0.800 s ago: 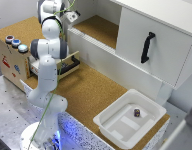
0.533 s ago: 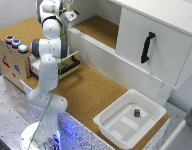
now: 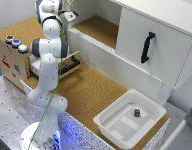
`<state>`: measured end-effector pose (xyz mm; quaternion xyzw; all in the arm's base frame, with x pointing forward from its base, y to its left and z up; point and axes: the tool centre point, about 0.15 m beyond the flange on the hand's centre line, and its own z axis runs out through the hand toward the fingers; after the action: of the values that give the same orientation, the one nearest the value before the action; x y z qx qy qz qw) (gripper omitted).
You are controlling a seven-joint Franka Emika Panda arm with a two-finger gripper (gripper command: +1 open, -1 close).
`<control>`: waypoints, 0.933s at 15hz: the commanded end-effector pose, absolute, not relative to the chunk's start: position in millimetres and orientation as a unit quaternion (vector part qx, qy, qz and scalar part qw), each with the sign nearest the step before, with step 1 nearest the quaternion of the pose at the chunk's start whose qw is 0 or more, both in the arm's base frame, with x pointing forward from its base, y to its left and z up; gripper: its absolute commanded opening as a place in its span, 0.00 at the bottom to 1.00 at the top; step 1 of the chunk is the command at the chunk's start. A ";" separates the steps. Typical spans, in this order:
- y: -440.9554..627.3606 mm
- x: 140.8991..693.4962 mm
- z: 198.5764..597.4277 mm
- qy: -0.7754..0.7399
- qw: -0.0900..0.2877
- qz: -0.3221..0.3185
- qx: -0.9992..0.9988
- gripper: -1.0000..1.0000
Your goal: Move to the drawer and place the yellow object
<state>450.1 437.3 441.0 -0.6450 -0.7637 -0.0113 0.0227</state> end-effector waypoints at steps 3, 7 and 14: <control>385.2 416.8 456.2 -0.743 -0.020 0.040 -0.667 0.00; 338.3 396.9 432.1 -0.705 -0.011 0.049 -0.708 0.00; 297.7 372.2 397.4 -0.617 0.017 -0.017 -0.786 0.00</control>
<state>408.3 342.8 430.9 -0.7382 -0.6633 0.1217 -0.0140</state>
